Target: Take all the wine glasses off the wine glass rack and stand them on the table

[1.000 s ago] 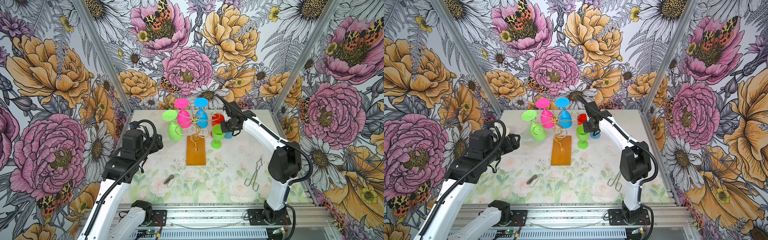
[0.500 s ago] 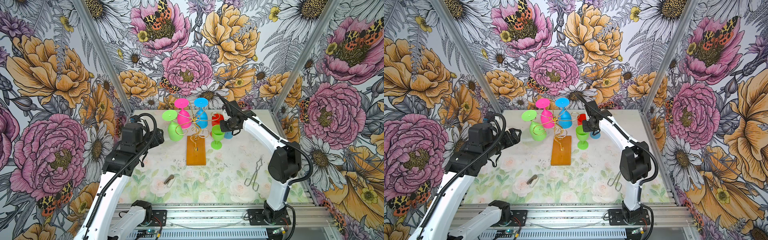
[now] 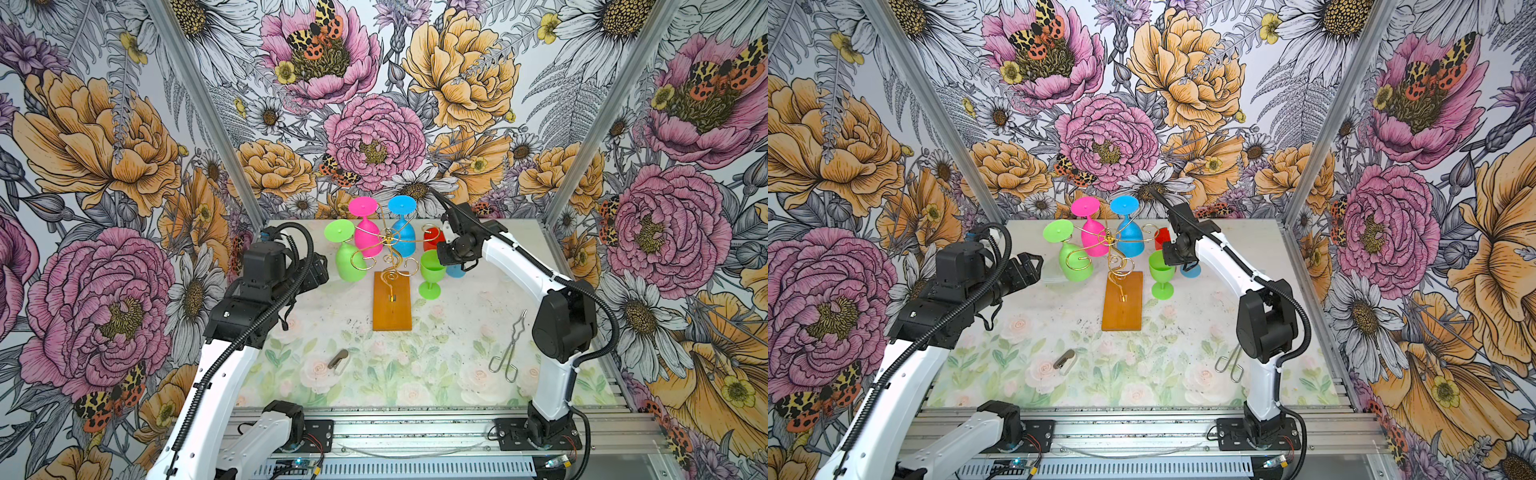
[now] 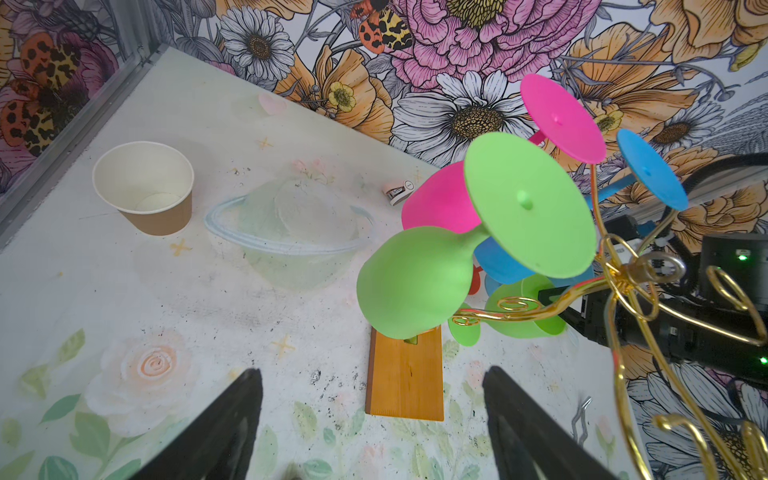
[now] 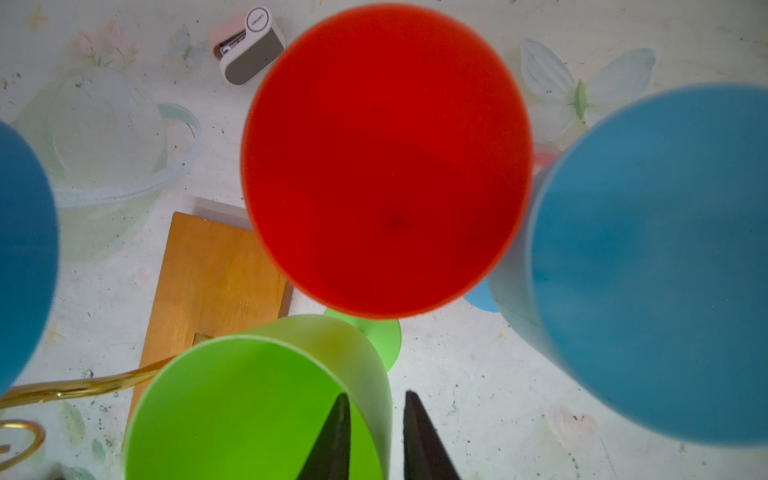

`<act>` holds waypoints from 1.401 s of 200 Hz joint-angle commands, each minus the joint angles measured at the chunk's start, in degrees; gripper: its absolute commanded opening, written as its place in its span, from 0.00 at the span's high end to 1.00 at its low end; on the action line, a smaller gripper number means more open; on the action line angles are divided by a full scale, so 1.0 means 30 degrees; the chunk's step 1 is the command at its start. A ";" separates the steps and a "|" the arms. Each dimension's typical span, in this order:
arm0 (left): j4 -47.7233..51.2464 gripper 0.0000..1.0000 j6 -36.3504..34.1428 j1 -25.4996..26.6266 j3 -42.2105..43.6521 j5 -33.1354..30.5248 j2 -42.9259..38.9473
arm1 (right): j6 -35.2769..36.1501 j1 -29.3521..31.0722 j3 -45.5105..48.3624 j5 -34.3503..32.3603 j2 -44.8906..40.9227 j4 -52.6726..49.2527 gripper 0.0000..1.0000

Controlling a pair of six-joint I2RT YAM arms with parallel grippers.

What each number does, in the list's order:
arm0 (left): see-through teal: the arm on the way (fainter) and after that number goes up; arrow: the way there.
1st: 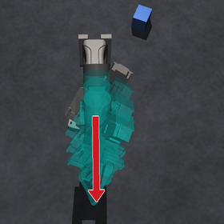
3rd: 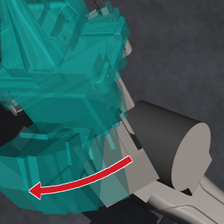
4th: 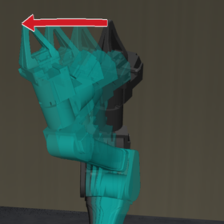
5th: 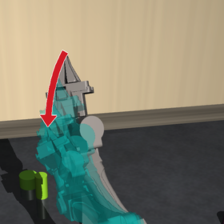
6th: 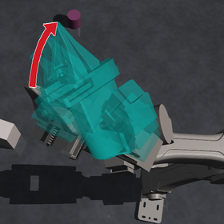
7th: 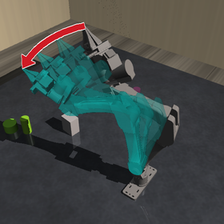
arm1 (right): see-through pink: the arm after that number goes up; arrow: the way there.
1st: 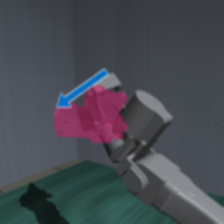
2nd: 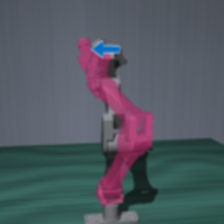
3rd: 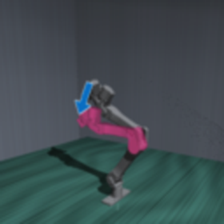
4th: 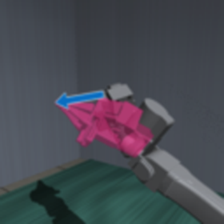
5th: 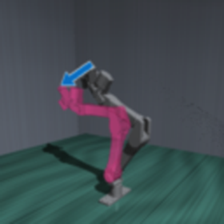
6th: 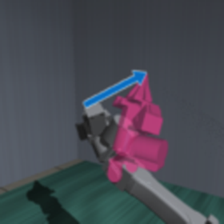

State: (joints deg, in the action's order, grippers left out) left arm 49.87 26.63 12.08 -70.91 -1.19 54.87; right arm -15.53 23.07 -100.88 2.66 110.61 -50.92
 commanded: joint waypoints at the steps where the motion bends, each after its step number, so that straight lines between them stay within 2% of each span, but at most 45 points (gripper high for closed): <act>1: -0.0114 0.15 -0.0076 -0.0323 -0.1037 0.0620 0.0338 | -0.0054 0.0039 -0.0136 -0.0530 -0.1610 0.0295 0.59; 40: -0.0149 0.16 0.0528 -0.1034 -0.2652 0.2672 0.1649 | -0.0067 -0.0361 0.1295 -0.0650 -0.4585 0.0317 0.33; 66: -0.0627 0.16 0.1249 -0.1435 -0.3440 0.3964 0.2535 | -0.0103 -0.0693 0.2741 -0.0276 -0.6503 0.0359 0.24; 81: -0.1270 0.18 0.1807 -0.1652 -0.3599 0.4638 0.2952 | -0.0175 -0.0874 0.3729 0.0358 -0.7560 0.0468 0.23; 127: -0.3323 0.30 0.3941 -0.2154 -0.3549 0.6726 0.4126 | -0.0761 -0.1165 0.7400 0.2665 -1.1140 0.2000 0.21; 162: -0.3950 0.39 0.4652 -0.2233 -0.3439 0.7917 0.5104 | -0.1006 -0.1309 0.9174 0.3332 -1.2747 0.2636 0.21; 193: -0.5295 0.53 0.5772 -0.2441 -0.2964 0.9163 0.5569 | -0.1188 -0.1446 0.9854 0.3537 -1.3132 0.2930 0.21; 280: -0.5890 0.75 0.6678 -0.3117 -0.2327 1.0051 0.5645 | -0.1419 -0.1509 1.0205 0.3979 -1.3028 0.3546 0.21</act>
State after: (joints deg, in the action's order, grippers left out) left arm 34.11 45.98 3.46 -78.96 26.92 72.27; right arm -19.05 19.03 -70.54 13.61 72.01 -42.76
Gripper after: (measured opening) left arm 0.270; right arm 0.791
